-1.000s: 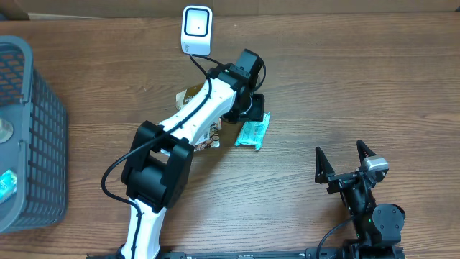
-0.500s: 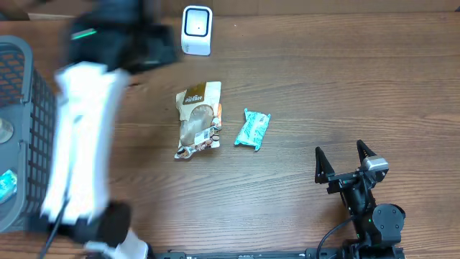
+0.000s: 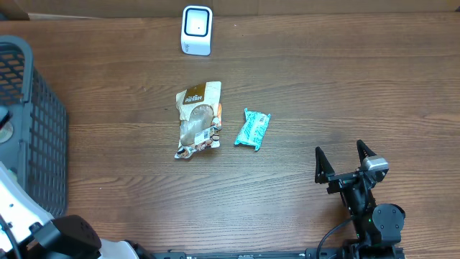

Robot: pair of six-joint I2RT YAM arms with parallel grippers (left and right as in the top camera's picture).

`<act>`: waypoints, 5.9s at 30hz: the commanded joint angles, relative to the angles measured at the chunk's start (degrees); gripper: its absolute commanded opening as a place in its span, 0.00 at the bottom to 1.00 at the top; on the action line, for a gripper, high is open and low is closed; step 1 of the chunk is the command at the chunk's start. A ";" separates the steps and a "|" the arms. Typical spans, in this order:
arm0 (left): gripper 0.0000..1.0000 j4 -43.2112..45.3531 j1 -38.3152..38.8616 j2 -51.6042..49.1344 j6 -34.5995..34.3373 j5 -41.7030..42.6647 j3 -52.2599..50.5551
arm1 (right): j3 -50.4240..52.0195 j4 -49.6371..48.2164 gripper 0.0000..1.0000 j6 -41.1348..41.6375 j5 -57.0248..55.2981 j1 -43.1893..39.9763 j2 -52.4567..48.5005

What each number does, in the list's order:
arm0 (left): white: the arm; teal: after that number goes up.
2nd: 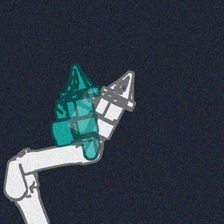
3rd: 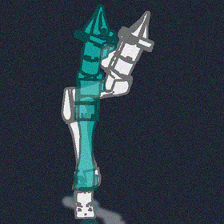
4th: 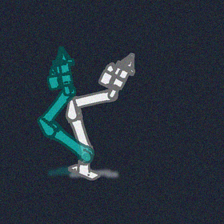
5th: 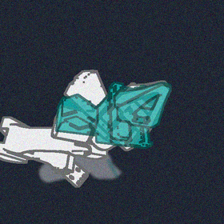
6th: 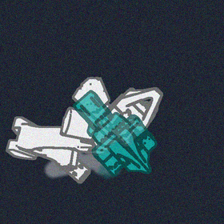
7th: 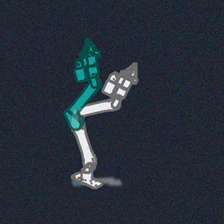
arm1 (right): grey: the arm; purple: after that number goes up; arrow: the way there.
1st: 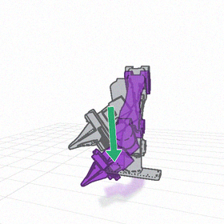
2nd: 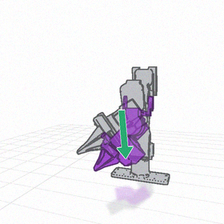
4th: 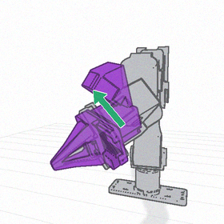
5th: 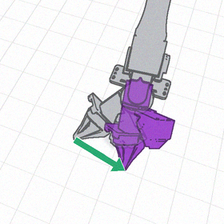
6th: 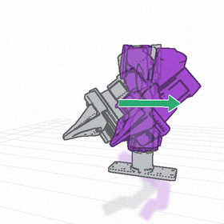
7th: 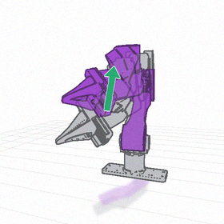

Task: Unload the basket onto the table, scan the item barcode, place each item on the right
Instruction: 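Place the mint-green packet on the table right of the bread bag, then reach the left gripper into the basket and grasp the small teal box, then set the small teal box on the table left of the bread bag, then reach the left gripper into the basket and grasp the green-lidded jar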

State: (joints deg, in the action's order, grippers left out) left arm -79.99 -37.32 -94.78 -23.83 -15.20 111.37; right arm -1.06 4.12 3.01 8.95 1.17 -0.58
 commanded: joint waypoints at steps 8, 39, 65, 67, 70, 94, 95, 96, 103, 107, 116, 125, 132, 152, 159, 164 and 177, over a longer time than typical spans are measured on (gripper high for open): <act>0.91 24.68 -10.91 -2.56 -0.96 0.22 -28.15 | 0.59 -0.20 1.00 0.04 -0.28 -0.17 0.42; 0.72 34.05 -11.04 -17.16 8.90 -2.54 -23.15 | 0.59 -0.20 1.00 0.04 -0.28 -0.17 0.42; 0.66 49.27 -13.62 -17.42 13.57 -4.61 -37.55 | 0.59 -0.20 1.00 0.04 -0.28 -0.17 0.42; 0.65 50.03 -13.84 -17.42 13.60 -4.63 -38.51 | 0.59 -0.20 1.00 0.04 -0.28 -0.17 0.42; 0.58 50.56 -13.81 -17.42 13.60 -4.31 -39.76 | 0.59 -0.20 1.00 0.04 -0.28 -0.17 0.42; 0.04 40.98 -12.87 10.16 10.49 26.88 -18.84 | 0.59 -0.20 1.00 0.04 -0.28 -0.17 0.42; 0.04 40.96 -12.37 12.94 10.54 28.85 -17.64 | 0.59 -0.20 1.00 0.04 -0.28 -0.17 0.42; 0.04 40.87 -11.65 15.15 10.56 30.21 -17.07 | 0.59 -0.20 1.00 0.04 -0.28 -0.17 0.42; 0.04 26.29 6.69 28.79 15.91 32.11 -16.90 | 0.59 -0.20 1.00 0.04 -0.28 -0.17 0.42; 0.04 15.85 20.83 28.20 16.44 28.61 -21.51 | 0.59 -0.20 1.00 0.04 -0.28 -0.17 0.42; 0.04 27.30 39.80 21.42 16.24 21.31 -47.28 | 0.59 -0.20 1.00 0.04 -0.28 -0.17 0.42; 0.20 38.73 41.90 8.13 15.82 21.24 -54.01 | 0.59 -0.20 1.00 0.04 -0.28 -0.17 0.42; 0.58 43.25 41.83 5.90 16.57 27.58 -53.20 | 0.59 -0.20 1.00 0.04 -0.28 -0.17 0.42; 1.00 19.06 -0.09 10.56 10.88 26.14 1.16 | 0.59 -0.20 1.00 0.04 -0.28 -0.17 0.42; 1.00 15.45 -10.01 0.74 5.51 19.19 0.76 | 0.59 -0.20 1.00 0.04 -0.28 -0.17 0.42; 1.00 12.48 -10.38 -8.28 -0.92 8.63 0.74 | 0.59 -0.20 1.00 0.04 -0.28 -0.17 0.42; 0.99 23.80 -9.46 -25.64 8.00 7.48 0.42 | 0.59 -0.20 1.00 0.04 -0.28 -0.17 0.42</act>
State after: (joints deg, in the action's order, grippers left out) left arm -58.02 -47.55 -117.47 -20.56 -6.48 111.83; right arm -1.06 4.19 2.96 8.95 1.17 -0.58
